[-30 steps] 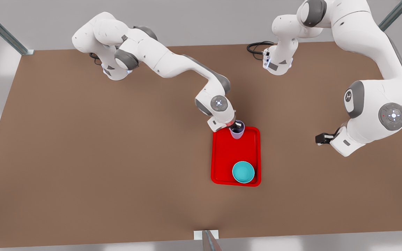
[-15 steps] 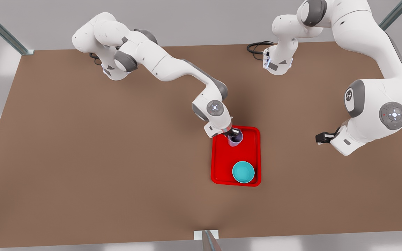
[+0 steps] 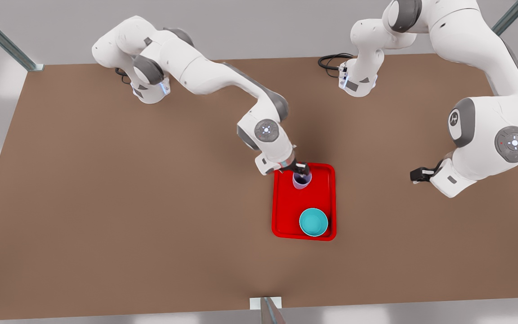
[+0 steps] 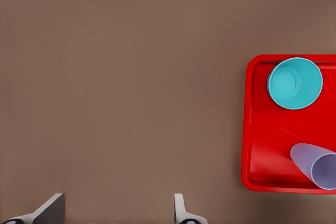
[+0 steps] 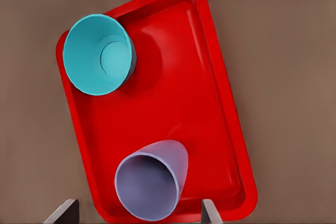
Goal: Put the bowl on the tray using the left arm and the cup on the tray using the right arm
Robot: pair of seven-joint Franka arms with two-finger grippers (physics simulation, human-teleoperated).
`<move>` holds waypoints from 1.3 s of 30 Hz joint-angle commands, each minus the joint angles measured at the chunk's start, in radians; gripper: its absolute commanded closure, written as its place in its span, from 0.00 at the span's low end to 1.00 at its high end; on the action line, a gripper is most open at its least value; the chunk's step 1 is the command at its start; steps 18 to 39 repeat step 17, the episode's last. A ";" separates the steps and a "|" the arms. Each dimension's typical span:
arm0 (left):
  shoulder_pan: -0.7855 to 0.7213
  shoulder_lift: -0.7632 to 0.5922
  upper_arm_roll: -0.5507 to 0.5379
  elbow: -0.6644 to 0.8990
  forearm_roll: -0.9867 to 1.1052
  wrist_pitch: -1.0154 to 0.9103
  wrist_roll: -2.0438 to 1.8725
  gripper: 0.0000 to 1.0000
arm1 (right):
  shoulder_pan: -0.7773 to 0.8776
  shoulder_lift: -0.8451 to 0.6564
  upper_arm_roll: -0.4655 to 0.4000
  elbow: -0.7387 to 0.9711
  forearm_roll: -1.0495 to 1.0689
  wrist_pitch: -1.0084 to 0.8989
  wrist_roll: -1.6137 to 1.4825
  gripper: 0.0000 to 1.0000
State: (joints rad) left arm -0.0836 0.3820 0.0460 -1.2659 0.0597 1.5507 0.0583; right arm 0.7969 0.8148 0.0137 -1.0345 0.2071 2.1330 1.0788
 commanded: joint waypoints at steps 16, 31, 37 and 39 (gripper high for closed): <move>-0.002 0.003 -0.001 -0.001 0.002 -0.004 -0.002 0.00 | -0.722 -0.695 -0.026 -0.476 -0.121 -0.693 -0.982 0.00; -0.002 0.003 0.000 -0.001 0.002 -0.004 -0.002 0.00 | -0.723 -0.689 -0.026 -0.475 -0.121 -0.688 -0.982 0.00; -0.002 0.003 0.000 -0.001 0.002 -0.004 -0.002 0.00 | -0.723 -0.689 -0.026 -0.475 -0.121 -0.688 -0.982 0.00; -0.002 0.003 0.000 -0.001 0.002 -0.004 -0.002 0.00 | -0.723 -0.689 -0.026 -0.475 -0.121 -0.688 -0.982 0.00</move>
